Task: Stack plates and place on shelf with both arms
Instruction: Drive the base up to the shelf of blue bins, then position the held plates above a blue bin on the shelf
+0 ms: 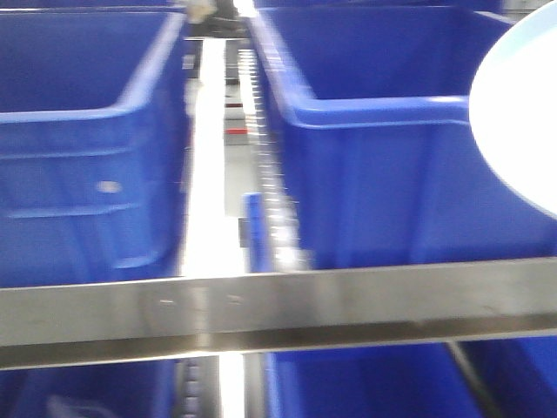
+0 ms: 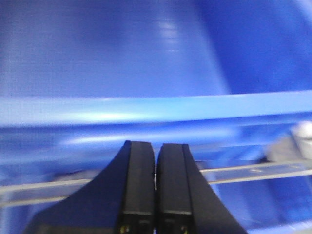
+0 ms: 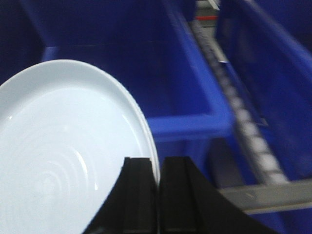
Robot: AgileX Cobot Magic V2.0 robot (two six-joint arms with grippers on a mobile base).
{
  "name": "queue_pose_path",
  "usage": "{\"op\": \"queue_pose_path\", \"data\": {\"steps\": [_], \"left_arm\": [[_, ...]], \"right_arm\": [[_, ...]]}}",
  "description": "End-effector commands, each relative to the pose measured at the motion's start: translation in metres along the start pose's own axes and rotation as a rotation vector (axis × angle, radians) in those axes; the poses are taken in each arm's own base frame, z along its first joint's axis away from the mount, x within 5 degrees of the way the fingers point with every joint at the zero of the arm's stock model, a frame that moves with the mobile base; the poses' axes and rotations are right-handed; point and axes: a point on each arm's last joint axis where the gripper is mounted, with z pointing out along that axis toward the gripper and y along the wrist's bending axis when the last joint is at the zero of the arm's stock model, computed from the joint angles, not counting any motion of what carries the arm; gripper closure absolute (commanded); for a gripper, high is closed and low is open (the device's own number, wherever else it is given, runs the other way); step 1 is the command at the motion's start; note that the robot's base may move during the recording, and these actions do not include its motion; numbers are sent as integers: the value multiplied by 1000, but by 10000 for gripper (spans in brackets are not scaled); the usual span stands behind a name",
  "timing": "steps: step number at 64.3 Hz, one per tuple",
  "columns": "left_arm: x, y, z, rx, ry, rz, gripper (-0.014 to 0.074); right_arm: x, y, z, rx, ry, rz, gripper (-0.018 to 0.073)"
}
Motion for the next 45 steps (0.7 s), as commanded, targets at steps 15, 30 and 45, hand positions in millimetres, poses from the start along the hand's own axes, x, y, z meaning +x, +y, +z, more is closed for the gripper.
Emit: {"op": "queue_pose_path", "data": {"steps": [15, 30, 45], "left_arm": [[-16, -3, -2, 15, -101, -11, 514], [-16, -3, -2, 15, -101, -11, 514], [-16, -3, -2, 15, -101, -11, 514]], "right_arm": [[-18, 4, 0, -38, -115, -9, 503], [-18, 4, 0, -38, -115, -9, 503], [-18, 4, -1, -38, -116, -9, 503]]}}
